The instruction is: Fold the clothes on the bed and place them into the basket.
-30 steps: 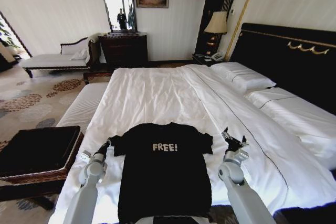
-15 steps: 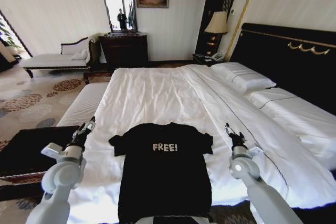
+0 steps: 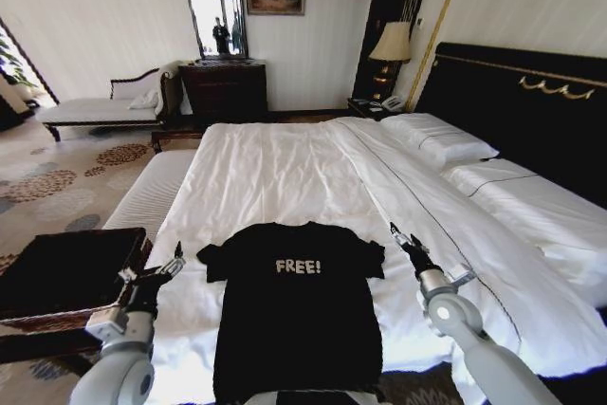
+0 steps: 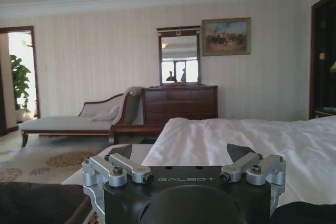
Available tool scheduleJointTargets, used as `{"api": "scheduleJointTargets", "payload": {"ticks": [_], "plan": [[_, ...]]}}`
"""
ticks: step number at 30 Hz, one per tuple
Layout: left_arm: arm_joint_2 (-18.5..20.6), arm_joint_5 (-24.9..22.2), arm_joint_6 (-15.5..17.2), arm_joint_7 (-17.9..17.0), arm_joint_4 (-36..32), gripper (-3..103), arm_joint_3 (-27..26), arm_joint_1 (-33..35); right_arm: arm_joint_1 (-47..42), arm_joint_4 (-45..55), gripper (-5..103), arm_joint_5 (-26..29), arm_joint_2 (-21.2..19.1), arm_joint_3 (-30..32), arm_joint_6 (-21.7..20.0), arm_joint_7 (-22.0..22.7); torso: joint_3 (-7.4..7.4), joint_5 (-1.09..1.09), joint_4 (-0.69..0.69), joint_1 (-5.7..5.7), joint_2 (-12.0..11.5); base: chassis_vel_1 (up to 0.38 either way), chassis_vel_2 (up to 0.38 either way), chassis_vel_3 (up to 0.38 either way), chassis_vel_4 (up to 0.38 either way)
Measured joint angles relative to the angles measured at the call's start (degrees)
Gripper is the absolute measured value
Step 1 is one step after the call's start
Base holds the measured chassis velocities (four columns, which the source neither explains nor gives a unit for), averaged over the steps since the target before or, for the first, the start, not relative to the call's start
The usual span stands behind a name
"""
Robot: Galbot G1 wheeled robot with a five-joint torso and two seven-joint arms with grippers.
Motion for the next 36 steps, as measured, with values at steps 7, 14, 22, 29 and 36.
{"api": "scheduleJointTargets", "payload": {"ticks": [7, 14, 22, 29, 36], "plan": [[0.0, -11.6, -2.5, 5.4, 4.6, 100, -0.7, 0.5, 7.0, -8.8, 100, 3.1, 0.0, -6.4, -0.7, -1.5, 0.0, -0.02, 0.03, 0.0, 0.0, 0.0, 0.0, 0.0, 0.0], [0.7, -14.1, -0.3, 4.7, 4.3, 100, -0.9, -2.6, 10.8, -10.7, 100, 7.3, -0.2, -10.2, -6.1, 0.3, 0.0, -0.02, 0.01, 0.02, 0.0, 0.0, 0.0, 0.0, 0.0], [2.2, -14.2, 0.3, 3.2, 3.7, 100, -1.6, -3.4, 15.1, -15.9, 100, 8.0, 0.7, -11.6, -9.8, 4.1, 0.01, -0.01, 0.03, 0.02, 0.0, 0.0, 0.0, 0.0, 0.0], [2.5, -14.6, 0.5, 2.6, 3.7, 100, -1.6, -4.0, 13.6, -16.0, 100, 7.1, 1.2, -10.7, -9.8, 4.4, 0.01, -0.02, 0.02, 0.01, 0.0, 0.0, 0.0, 0.0, 0.0], [2.5, -14.5, 0.5, 2.3, 4.1, 100, -1.2, -4.1, 13.5, -16.1, 103, 7.1, 1.9, -10.3, -9.3, 4.4, 0.01, -0.02, 0.02, 0.01, 0.0, 0.0, 0.0, 0.0, 0.0]]}}
